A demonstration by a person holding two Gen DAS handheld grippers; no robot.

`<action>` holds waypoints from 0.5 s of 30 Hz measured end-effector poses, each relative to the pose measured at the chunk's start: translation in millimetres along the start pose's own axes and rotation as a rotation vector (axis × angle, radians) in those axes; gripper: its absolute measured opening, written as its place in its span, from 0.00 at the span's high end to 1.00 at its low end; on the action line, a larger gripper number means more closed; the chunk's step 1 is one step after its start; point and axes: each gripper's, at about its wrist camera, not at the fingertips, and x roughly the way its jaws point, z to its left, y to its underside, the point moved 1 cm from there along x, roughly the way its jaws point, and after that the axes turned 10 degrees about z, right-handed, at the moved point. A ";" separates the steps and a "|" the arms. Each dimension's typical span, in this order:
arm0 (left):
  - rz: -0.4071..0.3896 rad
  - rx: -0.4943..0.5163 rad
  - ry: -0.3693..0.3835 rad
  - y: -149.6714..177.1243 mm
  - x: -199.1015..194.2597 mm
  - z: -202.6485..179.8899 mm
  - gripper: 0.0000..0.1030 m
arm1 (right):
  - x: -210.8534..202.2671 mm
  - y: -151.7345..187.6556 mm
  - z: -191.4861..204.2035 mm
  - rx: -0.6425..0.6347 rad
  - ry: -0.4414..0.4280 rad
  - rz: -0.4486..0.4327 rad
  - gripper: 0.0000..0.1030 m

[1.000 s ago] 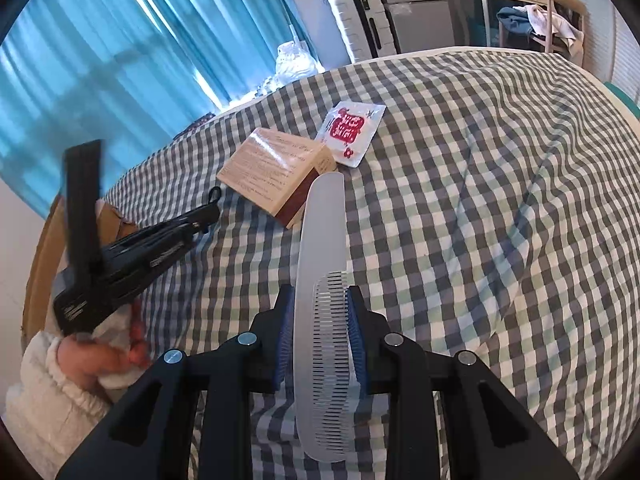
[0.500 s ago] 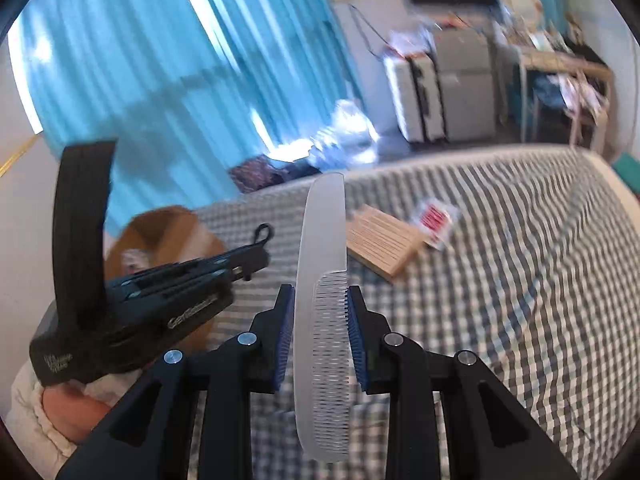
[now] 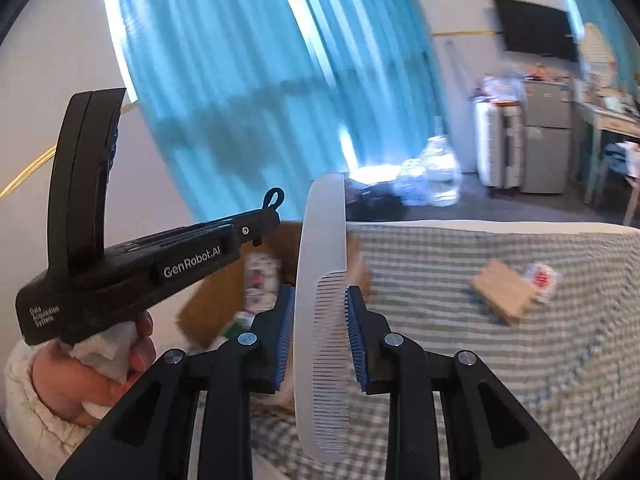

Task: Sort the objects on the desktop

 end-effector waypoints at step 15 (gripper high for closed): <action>0.196 -0.137 -0.125 45.5 78.2 142.4 0.94 | 178.0 -35.0 19.0 0.068 -0.116 0.207 0.60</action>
